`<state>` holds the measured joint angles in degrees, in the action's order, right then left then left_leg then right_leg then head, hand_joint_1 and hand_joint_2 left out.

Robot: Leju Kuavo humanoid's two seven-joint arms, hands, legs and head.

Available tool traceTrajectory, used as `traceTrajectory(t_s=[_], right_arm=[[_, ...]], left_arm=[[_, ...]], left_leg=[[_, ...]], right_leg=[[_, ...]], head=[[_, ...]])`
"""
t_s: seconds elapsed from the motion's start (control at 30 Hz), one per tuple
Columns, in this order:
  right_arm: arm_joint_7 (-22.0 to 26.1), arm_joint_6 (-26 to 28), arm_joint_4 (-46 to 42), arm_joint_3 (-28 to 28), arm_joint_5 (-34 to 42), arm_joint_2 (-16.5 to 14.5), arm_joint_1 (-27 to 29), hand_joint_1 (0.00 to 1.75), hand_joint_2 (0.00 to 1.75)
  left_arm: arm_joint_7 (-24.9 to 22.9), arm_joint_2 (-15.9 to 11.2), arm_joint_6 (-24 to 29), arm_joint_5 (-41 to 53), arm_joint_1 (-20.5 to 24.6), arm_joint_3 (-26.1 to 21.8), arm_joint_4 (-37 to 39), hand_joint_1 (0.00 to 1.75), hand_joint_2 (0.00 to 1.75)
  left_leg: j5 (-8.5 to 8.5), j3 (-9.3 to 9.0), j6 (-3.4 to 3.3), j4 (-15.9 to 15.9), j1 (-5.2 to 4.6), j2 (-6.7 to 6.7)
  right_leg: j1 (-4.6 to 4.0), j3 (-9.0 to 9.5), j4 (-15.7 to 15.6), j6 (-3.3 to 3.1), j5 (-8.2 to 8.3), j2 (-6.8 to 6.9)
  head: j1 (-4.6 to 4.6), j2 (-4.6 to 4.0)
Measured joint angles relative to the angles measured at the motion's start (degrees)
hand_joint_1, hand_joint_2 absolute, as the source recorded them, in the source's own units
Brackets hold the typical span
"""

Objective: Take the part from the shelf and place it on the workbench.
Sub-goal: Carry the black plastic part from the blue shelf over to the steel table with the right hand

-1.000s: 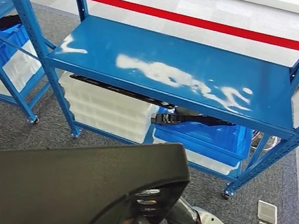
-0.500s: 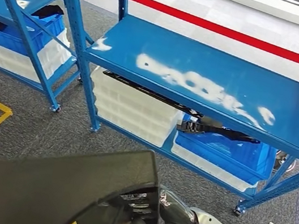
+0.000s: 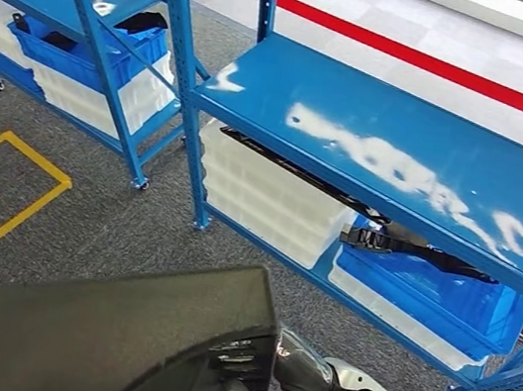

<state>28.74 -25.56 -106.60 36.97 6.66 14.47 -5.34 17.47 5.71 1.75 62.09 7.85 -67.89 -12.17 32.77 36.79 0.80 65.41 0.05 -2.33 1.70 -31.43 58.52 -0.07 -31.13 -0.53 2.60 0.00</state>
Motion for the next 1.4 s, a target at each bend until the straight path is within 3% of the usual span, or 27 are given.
traceTrajectory(t_s=[0.07, 0.1, 0.13, 0.23, 0.3, 0.37, 0.4, 0.47, 0.53, 0.6, 0.63, 0.67, 0.73, 0.77, 0.83, 0.9, 0.97, 1.03, 1.07, 1.1, 1.13, 1.17, 1.27, 1.33, 1.4], right_arm=[[0.0, 0.0, 0.1, 0.2, 0.0, -0.1, 0.1, 1.75, 1.75], [0.0, 0.0, 0.2, 0.3, 0.0, -0.1, 0.1, 1.75, 1.75], [0.0, 0.0, 0.3, 0.4, -0.1, -0.2, 0.0, 1.75, 1.75], [0.0, -0.1, 0.4, 0.6, -0.1, -0.3, -0.4, 1.75, 1.75], [0.1, -0.1, 0.4, 0.6, -0.1, -0.3, -0.7, 1.75, 1.75], [0.1, -0.1, 0.3, 0.7, -0.2, -0.4, -0.8, 1.75, 1.75], [0.1, -0.1, 0.3, 0.8, -0.3, -0.4, -0.8, 1.75, 1.75], [0.2, 0.0, 0.1, 0.9, -0.3, -0.5, -0.8, 1.75, 1.75], [0.4, 0.2, 0.0, 0.9, -0.4, -0.5, -0.4, 1.75, 1.75], [0.6, 0.3, 0.0, 1.0, -0.6, -0.4, 0.3, 1.75, 1.75], [0.6, 0.4, 0.0, 1.0, -0.7, -0.4, 0.6, 1.75, 1.75], [0.7, 0.4, 0.0, 1.1, -0.9, -0.3, 0.9, 1.75, 1.75], [0.8, 0.6, -0.1, 1.2, -1.2, -0.2, 1.2, 1.75, 1.75], [0.9, 0.8, -0.1, 1.2, -1.3, -0.1, 1.4, 1.75, 1.75], [1.1, 1.1, -0.4, 1.2, -1.7, 0.1, 1.8, 1.75, 1.75], [1.2, 1.3, -0.7, 1.3, -1.9, 0.2, 2.1, 1.75, 1.75], [1.3, 1.4, -1.0, 1.3, -2.1, 0.2, 2.2, 1.75, 1.75], [1.4, 1.5, -1.4, 1.3, -2.2, 0.3, 2.6, 1.75, 1.75], [1.4, 1.6, -1.5, 1.3, -2.2, 0.3, 2.9, 1.75, 1.75], [1.5, 1.8, -1.5, 1.3, -2.2, 0.4, 3.3, 1.75, 1.75], [1.5, 2.0, -1.6, 1.3, -2.2, 0.4, 3.7, 1.75, 1.75], [1.5, 2.2, -1.7, 1.4, -2.2, 0.5, 4.0, 1.75, 1.75], [1.7, 2.5, -2.3, 1.4, -2.3, 0.8, 4.8, 1.75, 1.75], [1.8, 2.7, -2.6, 1.4, -2.4, 1.2, 5.3, 1.75, 1.75], [1.8, 2.8, -2.9, 1.4, -2.4, 1.6, 5.8, 1.75, 1.75]], left_arm=[[-0.2, -0.2, 0.1, 0.0, 0.1, 0.0, 0.0, 0.00, 1.75], [-0.3, -0.2, 0.1, 0.0, 0.0, 0.0, 0.0, 0.00, 1.75], [-0.3, -0.3, 0.1, 0.0, -0.2, 0.0, 0.0, 0.00, 1.75], [-0.2, -0.5, 0.2, -0.1, -0.2, 0.0, 0.0, 0.00, 1.75], [-0.1, -0.6, 0.2, -0.1, 0.0, 0.0, 0.0, 0.00, 1.75], [0.0, -0.6, 0.1, -0.1, -0.3, 0.0, 0.0, 0.00, 1.75], [0.0, -0.6, 0.1, -0.1, -0.5, 0.0, 0.0, 0.00, 1.75], [0.1, -0.6, 0.0, -0.1, -0.8, 0.0, 0.0, 0.00, 1.75], [0.1, -0.6, -0.1, -0.1, -0.7, 0.0, 0.0, 0.00, 1.75], [0.1, -0.6, -0.1, 0.0, -0.8, 0.0, 0.0, 0.00, 1.75], [0.1, -0.6, -0.1, 0.0, -0.9, 0.0, 0.0, 0.00, 1.75], [0.0, -0.6, -0.1, 0.1, -1.0, 0.1, 0.0, 0.00, 1.75], [-0.1, -0.5, -0.2, 0.3, -1.0, 0.2, 0.0, 0.00, 1.75], [-0.2, -0.5, -0.2, 0.4, -0.9, 0.3, 0.0, 0.00, 1.75], [-0.3, -0.4, -0.3, 0.6, -1.0, 0.5, 0.0, 0.00, 1.75], [-0.4, -0.4, -0.3, 0.7, -1.2, 0.6, 0.0, 0.00, 1.75], [-0.5, -0.3, -0.2, 0.7, -1.3, 0.7, 0.0, 0.00, 1.75], [-0.6, -0.2, 0.0, 0.7, -1.2, 1.0, 0.0, 0.00, 1.75], [-0.8, -0.2, 0.1, 0.7, -1.2, 1.1, 0.0, 0.00, 1.75], [-0.9, -0.2, 0.1, 0.7, -1.4, 1.2, 0.0, 0.00, 1.75], [-1.0, -0.2, 0.1, 0.8, -1.6, 1.3, 0.0, 0.00, 1.75], [-1.1, -0.2, 0.2, 0.9, -1.9, 1.3, 0.0, 0.00, 1.75], [-1.5, -0.1, 0.3, 1.2, -2.3, 1.4, 0.0, 0.00, 1.75], [-1.9, 0.1, 0.4, 1.3, -2.4, 1.4, 0.0, 0.00, 1.75], [-2.3, 0.3, 0.6, 1.4, -2.8, 1.4, 0.0, 0.00, 1.75]], left_leg=[[2.89, 3.56, 0.63, 7.2, 0.33, 1.23], [3.11, 4.47, 0.82, 9.1, 0.49, 1.45], [2.21, 4.27, 0.94, 8.6, 0.66, 1.64], [-3.15, -0.93, 0.77, -1.9, 0.66, 3.57], [-4.17, -2.88, 0.06, -6.0, 0.22, 4.91], [-3.88, -2.84, -0.82, -6.3, -0.07, 4.51], [-3.97, -2.90, -1.23, -6.5, -0.04, 4.13], [-4.19, -3.07, -2.06, -6.8, 0.13, 3.43], [-4.20, -3.10, -2.60, -6.9, 0.10, 2.64], [-4.14, -3.15, -2.83, -6.9, -0.15, 1.53], [-4.12, -3.22, -2.87, -6.9, -0.25, 0.89], [-4.08, -3.33, -2.88, -6.8, -0.31, 0.22], [-3.95, -3.51, -2.75, -6.7, -0.41, -1.07], [-3.87, -3.44, -2.61, -6.5, -0.41, -1.70], [-3.84, -3.09, -2.14, -6.4, -0.27, -2.80], [-3.82, -2.92, -1.57, -6.4, -0.07, -3.52], [-2.45, -2.06, -0.88, -4.5, -0.12, -1.88], [0.80, 0.98, -0.11, 1.9, 0.05, 0.62], [2.33, 2.93, 0.22, 5.7, 0.27, 1.17], [3.11, 4.40, 0.46, 8.5, 0.48, 1.41], [2.81, 4.91, 0.63, 9.4, 0.66, 1.55], [1.45, 4.24, 0.72, 7.9, 0.82, 1.79], [-3.63, -1.20, 0.34, -2.9, 0.67, 4.26], [-3.99, -2.48, -0.43, -5.7, 0.16, 5.35], [-3.93, -2.44, -1.34, -5.9, -0.02, 4.66]], right_leg=[[-0.01, 0.01, 0.0, -0.06, -0.12, 1.53], [0.00, 0.05, 0.0, -0.01, -0.20, 2.21], [0.01, 0.14, 0.0, 0.07, -0.31, 2.84], [-0.09, 0.68, 0.1, 0.63, -0.79, 4.53], [-0.32, 0.91, 0.0, 1.22, -1.06, 5.39], [-0.32, 1.21, -0.2, 1.86, -1.18, 6.15], [-0.24, 1.39, -0.1, 2.17, -1.44, 5.90], [-0.15, 0.53, 2.2, 2.43, -3.35, 3.85], [-0.27, -2.71, 8.9, 2.21, -6.86, 1.59], [-0.47, -6.02, 15.0, 1.97, -8.54, 0.95], [-0.56, -6.52, 15.4, 1.84, -7.76, 0.83], [-0.65, -5.96, 13.5, 1.70, -5.97, 0.64], [-0.70, -3.08, 6.2, 1.28, -1.60, -1.22], [-0.67, -1.87, 3.2, 1.11, -0.29, -2.34], [-0.74, -0.96, 0.7, 0.83, 0.20, -3.64], [-0.75, -0.70, 0.3, 0.46, 0.26, -2.67], [-0.50, -0.31, 0.0, -0.10, 0.29, -1.33], [-0.42, 0.00, -0.1, -0.46, 0.08, 0.24], [-0.43, 0.10, 0.0, -0.51, -0.05, 1.01], [-0.42, 0.22, 0.0, -0.47, -0.20, 1.73], [-0.39, 0.37, 0.0, -0.37, -0.37, 2.38], [-0.35, 0.61, 0.0, -0.21, -0.57, 2.98], [-0.42, 1.52, 0.0, 0.51, -1.34, 4.60], [-0.63, 1.88, -0.1, 1.14, -1.72, 5.50], [-0.57, 2.30, -0.4, 1.80, -1.98, 6.13]], head=[[0.00, 0.00], [0.00, 0.00], [0.00, 0.01], [0.01, 0.01], [-0.03, 0.01], [-0.07, 0.01], [-0.07, 0.01], [-0.09, 0.01], [-0.12, 0.01], [-0.13, 0.01], [-0.13, 0.01], [-0.13, 0.02], [-0.10, 0.01], [-0.09, 0.01], [-0.07, 0.00], [-0.08, 0.00], [-0.04, 0.00], [-0.01, 0.00], [-0.02, 0.00], [-0.02, 0.00], [-0.02, 0.01], [-0.02, 0.01], [-0.01, 0.00], [-0.03, 0.00], [-0.02, 0.00]])
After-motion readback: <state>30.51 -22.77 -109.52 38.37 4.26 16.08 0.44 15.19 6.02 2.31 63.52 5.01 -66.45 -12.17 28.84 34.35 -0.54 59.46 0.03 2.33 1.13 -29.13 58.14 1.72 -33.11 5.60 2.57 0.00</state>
